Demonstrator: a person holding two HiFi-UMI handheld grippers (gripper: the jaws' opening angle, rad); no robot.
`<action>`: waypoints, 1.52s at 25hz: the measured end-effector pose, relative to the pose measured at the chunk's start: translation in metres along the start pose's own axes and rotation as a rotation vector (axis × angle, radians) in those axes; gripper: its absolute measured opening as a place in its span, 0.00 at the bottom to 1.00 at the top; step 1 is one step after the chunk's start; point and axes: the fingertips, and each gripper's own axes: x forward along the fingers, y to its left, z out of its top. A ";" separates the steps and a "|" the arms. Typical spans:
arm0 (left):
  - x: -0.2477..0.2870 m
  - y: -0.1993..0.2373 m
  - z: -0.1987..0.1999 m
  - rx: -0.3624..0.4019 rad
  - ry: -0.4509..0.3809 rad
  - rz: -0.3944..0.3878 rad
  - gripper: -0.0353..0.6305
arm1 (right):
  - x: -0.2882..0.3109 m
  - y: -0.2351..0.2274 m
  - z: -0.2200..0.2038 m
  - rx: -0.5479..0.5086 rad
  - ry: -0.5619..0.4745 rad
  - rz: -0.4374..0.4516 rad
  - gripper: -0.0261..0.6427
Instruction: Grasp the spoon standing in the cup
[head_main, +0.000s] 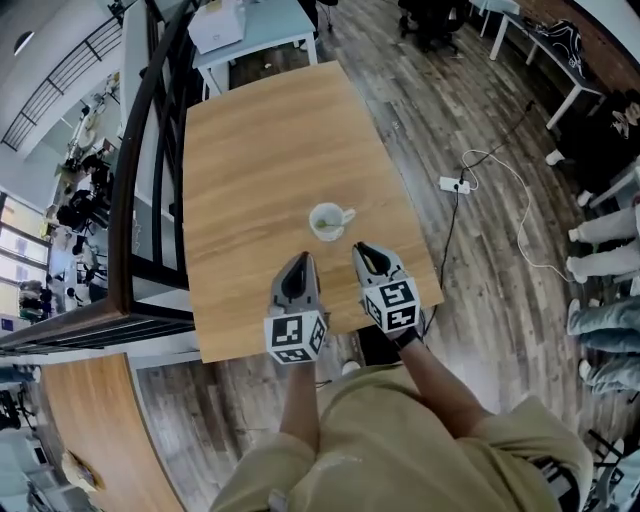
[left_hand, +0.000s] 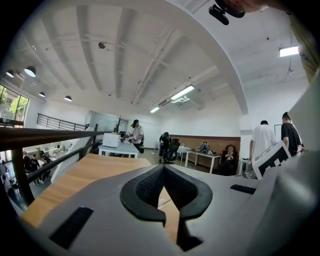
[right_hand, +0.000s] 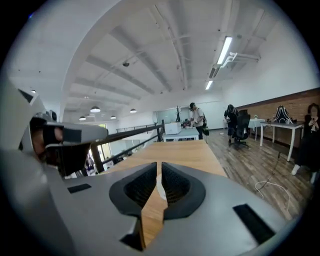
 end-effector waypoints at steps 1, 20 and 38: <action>0.008 0.006 -0.002 -0.001 0.007 0.008 0.07 | 0.009 -0.003 -0.009 -0.017 0.038 -0.001 0.06; 0.083 0.066 -0.074 -0.150 0.160 0.081 0.07 | 0.134 -0.048 -0.095 0.442 0.145 0.037 0.24; 0.051 0.045 -0.049 -0.117 0.101 0.079 0.07 | 0.097 -0.055 -0.032 0.218 0.023 -0.015 0.07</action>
